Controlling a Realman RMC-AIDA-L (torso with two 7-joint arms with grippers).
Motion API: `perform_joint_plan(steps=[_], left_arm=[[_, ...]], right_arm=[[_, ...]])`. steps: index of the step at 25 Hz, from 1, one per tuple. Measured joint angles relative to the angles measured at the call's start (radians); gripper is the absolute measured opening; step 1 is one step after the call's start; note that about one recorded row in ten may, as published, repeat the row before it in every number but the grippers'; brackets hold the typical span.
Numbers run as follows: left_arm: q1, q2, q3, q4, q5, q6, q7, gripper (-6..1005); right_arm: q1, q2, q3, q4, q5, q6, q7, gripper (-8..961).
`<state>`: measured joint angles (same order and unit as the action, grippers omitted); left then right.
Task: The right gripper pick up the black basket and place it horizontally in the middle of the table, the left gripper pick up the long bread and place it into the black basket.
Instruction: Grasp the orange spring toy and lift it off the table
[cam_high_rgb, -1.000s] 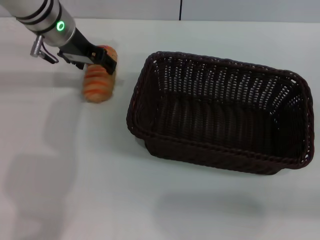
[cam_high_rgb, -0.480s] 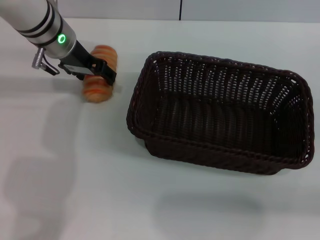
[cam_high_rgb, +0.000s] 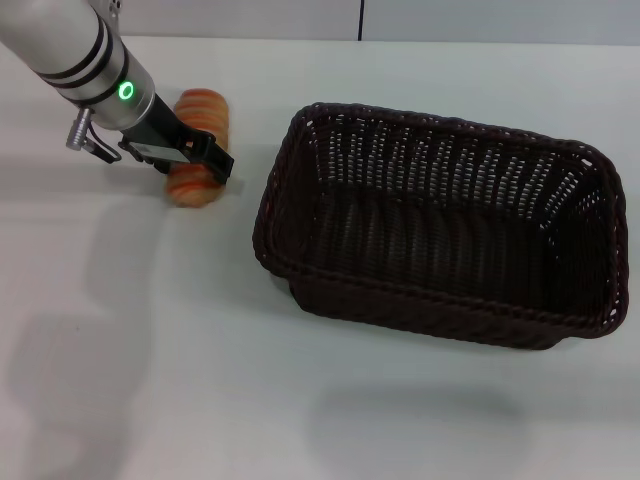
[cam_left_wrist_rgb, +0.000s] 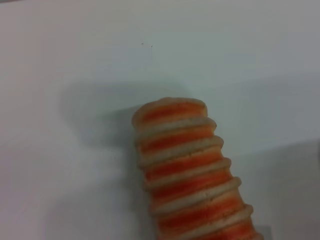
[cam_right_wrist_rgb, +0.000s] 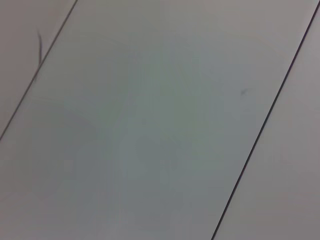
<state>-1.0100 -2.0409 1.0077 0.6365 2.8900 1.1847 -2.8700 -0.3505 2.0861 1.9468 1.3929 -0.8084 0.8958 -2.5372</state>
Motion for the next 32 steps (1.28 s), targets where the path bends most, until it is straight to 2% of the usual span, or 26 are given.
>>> perform_joint_plan(steps=[11, 16, 25, 32], left_arm=[[0.002, 0.001, 0.004, 0.009, 0.000, 0.001, 0.005, 757], [0.002, 0.000, 0.005, 0.015, 0.000, 0.001, 0.016, 584], [0.012, -0.010, 0.036, 0.053, 0.000, 0.006, 0.055, 497], [0.082, -0.020, 0.055, 0.205, -0.007, 0.012, 0.057, 452]], right_arm=[[0.009, 0.000, -0.009, 0.004, 0.000, -0.023, 0.000, 496], [0.011, 0.000, -0.010, 0.005, 0.000, -0.025, 0.001, 496], [0.016, 0.000, -0.012, 0.005, 0.000, -0.025, 0.001, 497], [0.019, 0.000, -0.013, 0.005, 0.000, -0.025, 0.001, 497]])
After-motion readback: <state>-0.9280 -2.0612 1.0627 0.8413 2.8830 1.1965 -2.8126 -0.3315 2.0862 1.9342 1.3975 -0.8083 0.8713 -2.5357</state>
